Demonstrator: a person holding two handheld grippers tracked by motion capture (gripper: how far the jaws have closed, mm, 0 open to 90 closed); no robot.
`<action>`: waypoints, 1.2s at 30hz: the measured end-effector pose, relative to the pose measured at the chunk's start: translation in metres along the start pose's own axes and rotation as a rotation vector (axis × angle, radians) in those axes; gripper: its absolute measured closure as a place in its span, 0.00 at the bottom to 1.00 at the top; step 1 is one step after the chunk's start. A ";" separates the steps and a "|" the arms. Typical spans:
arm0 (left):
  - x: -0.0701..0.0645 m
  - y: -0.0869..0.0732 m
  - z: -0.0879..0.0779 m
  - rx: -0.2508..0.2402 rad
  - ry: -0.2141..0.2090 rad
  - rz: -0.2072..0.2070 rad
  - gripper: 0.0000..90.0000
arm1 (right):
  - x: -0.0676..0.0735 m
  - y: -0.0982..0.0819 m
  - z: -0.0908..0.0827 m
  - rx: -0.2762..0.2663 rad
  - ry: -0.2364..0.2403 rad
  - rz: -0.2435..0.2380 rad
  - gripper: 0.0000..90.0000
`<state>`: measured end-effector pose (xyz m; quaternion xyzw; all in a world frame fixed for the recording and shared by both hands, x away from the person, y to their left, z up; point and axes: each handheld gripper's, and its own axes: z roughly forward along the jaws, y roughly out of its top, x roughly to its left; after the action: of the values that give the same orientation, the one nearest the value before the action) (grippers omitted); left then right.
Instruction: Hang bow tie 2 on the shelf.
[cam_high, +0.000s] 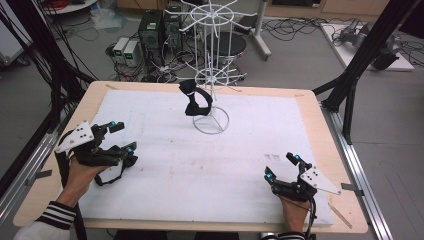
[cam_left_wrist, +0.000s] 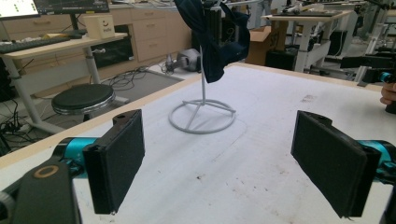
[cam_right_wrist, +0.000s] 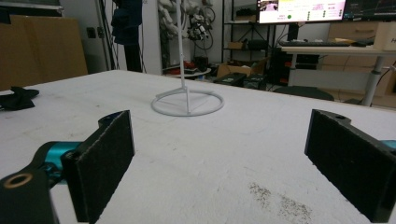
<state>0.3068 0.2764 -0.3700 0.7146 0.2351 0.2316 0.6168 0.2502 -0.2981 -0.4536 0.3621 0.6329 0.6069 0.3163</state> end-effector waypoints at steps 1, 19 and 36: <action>0.000 0.001 -0.001 0.003 0.002 0.002 0.20 | 0.000 0.000 0.000 0.000 0.000 -0.001 0.08; 0.014 0.010 -0.014 0.140 -0.018 0.041 0.20 | 0.000 0.000 0.001 0.002 -0.002 -0.005 0.08; 0.037 0.011 -0.010 0.332 -0.051 0.135 0.20 | 0.000 0.000 0.000 0.001 -0.003 0.002 0.08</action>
<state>0.3304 0.3059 -0.3559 0.8263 0.2060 0.2125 0.4792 0.2503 -0.2981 -0.4536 0.3637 0.6324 0.6062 0.3167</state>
